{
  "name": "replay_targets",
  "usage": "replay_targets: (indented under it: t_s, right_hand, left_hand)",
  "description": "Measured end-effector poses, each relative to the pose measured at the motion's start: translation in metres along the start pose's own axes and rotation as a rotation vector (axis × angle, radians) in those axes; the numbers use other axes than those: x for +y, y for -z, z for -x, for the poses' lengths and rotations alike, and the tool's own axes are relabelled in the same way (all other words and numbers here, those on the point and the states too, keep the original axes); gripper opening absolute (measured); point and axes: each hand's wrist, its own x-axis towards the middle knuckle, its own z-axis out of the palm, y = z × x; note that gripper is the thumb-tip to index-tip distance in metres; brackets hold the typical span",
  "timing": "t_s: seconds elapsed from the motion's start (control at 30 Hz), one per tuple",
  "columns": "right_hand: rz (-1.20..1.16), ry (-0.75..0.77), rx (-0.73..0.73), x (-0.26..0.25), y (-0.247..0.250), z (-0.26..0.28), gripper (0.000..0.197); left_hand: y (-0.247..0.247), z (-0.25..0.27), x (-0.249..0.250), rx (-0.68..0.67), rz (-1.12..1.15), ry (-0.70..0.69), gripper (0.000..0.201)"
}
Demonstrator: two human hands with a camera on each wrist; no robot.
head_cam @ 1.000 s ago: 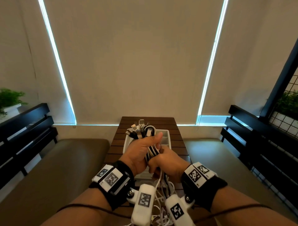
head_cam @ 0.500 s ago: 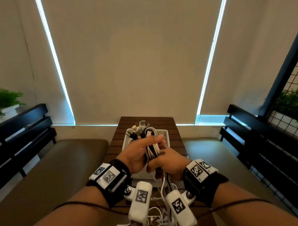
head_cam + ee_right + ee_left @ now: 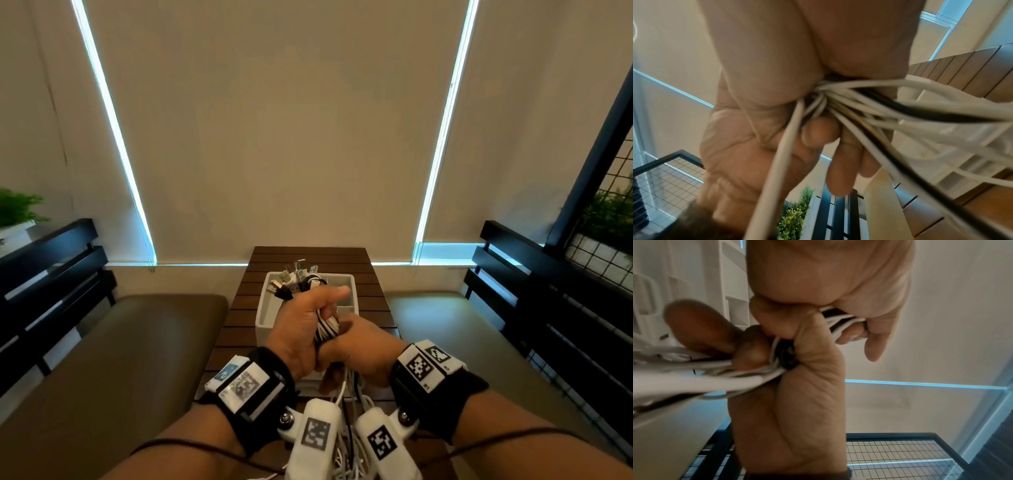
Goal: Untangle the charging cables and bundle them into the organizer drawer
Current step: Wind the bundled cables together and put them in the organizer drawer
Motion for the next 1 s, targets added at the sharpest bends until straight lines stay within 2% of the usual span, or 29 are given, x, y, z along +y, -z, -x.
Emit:
replay_targets:
  t_s: [0.1,0.2,0.27,0.33,0.4,0.47,0.5,0.53,0.63,0.73,0.8,0.87,0.93,1.0]
  right_hand:
    - [-0.039,0.008,-0.014,-0.001,-0.001,0.004,0.019]
    - [-0.023,0.042,0.040,0.000,-0.004,0.003,0.019]
    - [0.021,0.066,0.117,0.001,0.000,0.003,0.022]
    - [0.104,0.089,0.221,0.001,0.002,0.004,0.016]
    - [0.252,0.055,0.312,-0.003,-0.006,-0.004,0.003]
    - [0.573,-0.050,0.446,-0.009,-0.028,-0.008,0.022]
    - [0.852,-0.155,0.448,-0.012,-0.037,-0.008,0.032]
    - [1.043,-0.142,0.450,-0.009,-0.037,-0.010,0.033]
    - [0.935,0.077,0.493,-0.002,-0.011,-0.011,0.021]
    - [0.922,0.088,0.521,0.003,0.002,-0.013,0.021]
    - [1.065,0.136,0.490,0.004,0.004,-0.015,0.028]
    - [1.079,0.136,0.488,0.005,0.006,-0.016,0.032]
    - [1.016,0.125,0.479,0.005,0.008,-0.014,0.024]
    - [1.045,0.131,0.474,0.005,0.002,-0.014,0.015]
  left_hand:
    - [0.001,0.000,0.003,-0.006,-0.073,0.000,0.028]
    - [-0.002,0.001,0.010,0.005,-0.106,0.050,0.020]
    - [-0.004,0.003,0.011,0.032,-0.105,0.052,0.029]
    - [-0.009,0.008,0.010,0.103,-0.136,0.024,0.041]
    - [-0.017,0.011,0.004,0.205,-0.142,-0.021,0.048]
    - [-0.026,0.011,-0.001,0.285,-0.125,-0.050,0.044]
    - [-0.030,0.009,-0.002,0.330,-0.107,-0.035,0.043]
    - [-0.031,0.004,-0.004,0.377,-0.084,-0.006,0.045]
    - [-0.029,-0.007,-0.002,0.413,-0.005,0.076,0.050]
    - [-0.022,-0.011,-0.004,0.338,0.000,0.108,0.040]
    - [-0.019,-0.006,-0.008,0.286,-0.021,0.097,0.035]
    - [-0.015,-0.005,-0.011,0.286,0.014,0.079,0.037]
    - [-0.015,-0.006,-0.012,0.307,0.079,0.068,0.037]
    - [-0.017,-0.006,-0.012,0.313,0.153,0.062,0.052]
